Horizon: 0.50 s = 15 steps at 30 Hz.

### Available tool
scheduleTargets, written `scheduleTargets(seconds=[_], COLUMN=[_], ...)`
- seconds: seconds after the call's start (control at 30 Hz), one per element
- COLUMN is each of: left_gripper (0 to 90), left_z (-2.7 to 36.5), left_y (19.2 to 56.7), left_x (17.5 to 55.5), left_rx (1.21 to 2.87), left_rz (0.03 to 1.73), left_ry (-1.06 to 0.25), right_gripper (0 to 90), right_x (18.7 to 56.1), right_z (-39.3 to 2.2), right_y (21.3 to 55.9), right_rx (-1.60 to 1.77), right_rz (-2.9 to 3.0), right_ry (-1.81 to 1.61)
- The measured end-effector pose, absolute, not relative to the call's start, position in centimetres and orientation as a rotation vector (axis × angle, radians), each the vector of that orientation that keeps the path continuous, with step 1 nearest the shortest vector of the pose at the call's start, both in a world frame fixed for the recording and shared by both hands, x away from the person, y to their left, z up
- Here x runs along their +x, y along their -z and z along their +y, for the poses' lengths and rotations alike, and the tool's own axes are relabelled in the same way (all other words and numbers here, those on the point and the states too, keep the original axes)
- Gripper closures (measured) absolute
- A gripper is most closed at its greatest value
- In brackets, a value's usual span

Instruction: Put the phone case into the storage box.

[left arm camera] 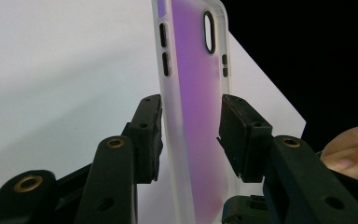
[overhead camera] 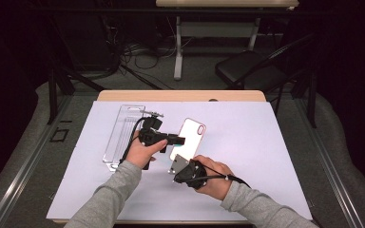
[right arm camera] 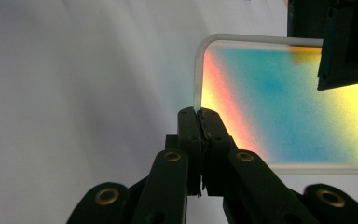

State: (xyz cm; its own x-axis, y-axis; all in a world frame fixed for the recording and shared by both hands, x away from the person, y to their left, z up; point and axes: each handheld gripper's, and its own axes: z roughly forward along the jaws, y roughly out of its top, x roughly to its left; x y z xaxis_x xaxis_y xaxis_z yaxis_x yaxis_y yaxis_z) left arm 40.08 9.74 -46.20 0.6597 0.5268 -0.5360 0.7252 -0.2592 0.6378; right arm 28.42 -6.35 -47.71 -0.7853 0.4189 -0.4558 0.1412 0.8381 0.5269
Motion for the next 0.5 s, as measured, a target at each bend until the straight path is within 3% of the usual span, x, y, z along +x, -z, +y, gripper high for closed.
scheduleTargets(seconds=[0.5], left_gripper=[73.4], left_z=[9.97], left_y=[46.35], left_x=[40.24], left_rx=[1.938], left_rz=[0.995], left_ry=[0.270], right_gripper=[88.5], right_x=[28.41], right_z=[-6.38], right_y=[47.76], right_rx=[0.400], right_rz=[2.435], right_ry=[-0.647])
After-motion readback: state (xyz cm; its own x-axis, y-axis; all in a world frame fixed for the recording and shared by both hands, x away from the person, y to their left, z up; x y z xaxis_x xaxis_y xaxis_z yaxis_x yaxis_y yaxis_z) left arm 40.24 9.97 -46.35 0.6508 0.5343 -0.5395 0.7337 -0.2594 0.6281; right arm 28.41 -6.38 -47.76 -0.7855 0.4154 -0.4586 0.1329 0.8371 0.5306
